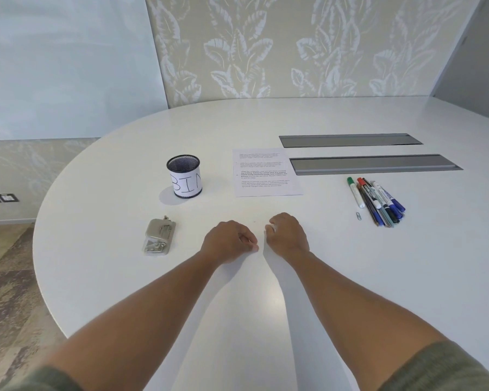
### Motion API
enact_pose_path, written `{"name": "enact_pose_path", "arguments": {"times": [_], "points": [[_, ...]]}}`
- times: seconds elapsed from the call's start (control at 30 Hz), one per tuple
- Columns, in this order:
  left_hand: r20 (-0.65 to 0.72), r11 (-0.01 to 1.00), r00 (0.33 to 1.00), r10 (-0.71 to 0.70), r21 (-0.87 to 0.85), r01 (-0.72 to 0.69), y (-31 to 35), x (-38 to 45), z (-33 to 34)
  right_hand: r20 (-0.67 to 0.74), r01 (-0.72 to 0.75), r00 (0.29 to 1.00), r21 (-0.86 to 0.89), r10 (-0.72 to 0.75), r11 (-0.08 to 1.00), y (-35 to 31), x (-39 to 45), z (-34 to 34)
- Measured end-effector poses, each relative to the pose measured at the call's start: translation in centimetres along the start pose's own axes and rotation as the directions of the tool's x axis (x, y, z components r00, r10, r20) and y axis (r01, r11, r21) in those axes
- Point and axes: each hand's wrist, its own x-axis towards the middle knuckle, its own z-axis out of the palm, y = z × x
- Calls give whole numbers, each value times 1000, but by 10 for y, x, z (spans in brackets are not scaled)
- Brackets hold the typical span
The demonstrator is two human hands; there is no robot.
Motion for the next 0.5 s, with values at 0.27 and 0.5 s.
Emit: {"name": "enact_pose_path", "arguments": {"times": [0.27,0.5], "points": [[2,988,1000,15,151,-16,6,3,2,-29,-11,1000,0,11,1000,-4,7,-2],[70,988,997,-38,151,27,0,9,1,3,-1,1000,-2,1,1000,-14,12,-2]]}}
